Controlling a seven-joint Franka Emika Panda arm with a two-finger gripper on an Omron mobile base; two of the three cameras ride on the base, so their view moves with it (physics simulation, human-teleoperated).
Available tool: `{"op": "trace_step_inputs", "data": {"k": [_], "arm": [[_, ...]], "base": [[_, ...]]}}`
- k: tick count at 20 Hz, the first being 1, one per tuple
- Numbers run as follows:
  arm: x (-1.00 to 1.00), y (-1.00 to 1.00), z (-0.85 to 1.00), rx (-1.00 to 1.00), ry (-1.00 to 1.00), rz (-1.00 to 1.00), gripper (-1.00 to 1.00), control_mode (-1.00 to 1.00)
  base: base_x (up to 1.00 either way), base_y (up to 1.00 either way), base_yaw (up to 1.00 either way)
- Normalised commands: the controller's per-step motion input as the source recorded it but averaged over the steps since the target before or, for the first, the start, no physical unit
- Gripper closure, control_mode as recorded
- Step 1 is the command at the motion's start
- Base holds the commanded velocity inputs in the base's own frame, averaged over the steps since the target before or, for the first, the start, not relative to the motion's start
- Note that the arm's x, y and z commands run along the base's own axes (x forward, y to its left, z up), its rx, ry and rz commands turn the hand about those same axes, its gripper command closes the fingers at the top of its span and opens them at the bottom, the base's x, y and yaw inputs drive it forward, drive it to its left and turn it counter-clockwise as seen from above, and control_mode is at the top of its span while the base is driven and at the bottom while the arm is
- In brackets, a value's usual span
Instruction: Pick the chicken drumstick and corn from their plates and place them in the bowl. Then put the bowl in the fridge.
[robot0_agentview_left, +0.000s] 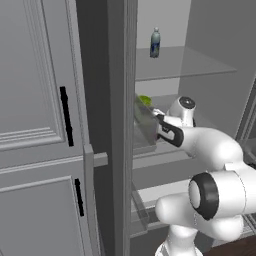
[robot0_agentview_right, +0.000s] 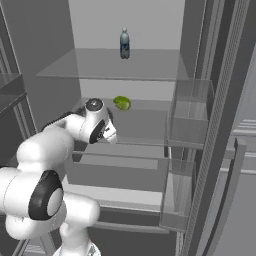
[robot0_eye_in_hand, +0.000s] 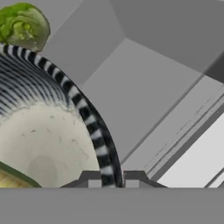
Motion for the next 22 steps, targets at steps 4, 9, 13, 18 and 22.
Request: {"op": "trace_step_inputs", "data": {"k": [4, 9, 13, 18, 22], "arm": [[0.48, 0.09, -0.24, -0.05, 0.12, -0.04, 1.00, -1.00], [0.46, 0.09, -0.20, -0.03, 0.07, -0.03, 1.00, -1.00], [0.39, 0.07, 0.00, 0.00, 0.02, -0.04, -1.00, -1.00], [-0.03, 0.00, 0.00, 0.00, -0.03, 0.00, -1.00, -1.00], [-0.23, 0.00, 0.23, 0.00, -0.27, 0.00, -1.00, -1.00]], "base": [[0.00, 0.00, 0.00], [0.00, 0.00, 0.00], [0.00, 0.00, 0.00], [0.00, 0.00, 0.00], [0.00, 0.00, 0.00]]}}
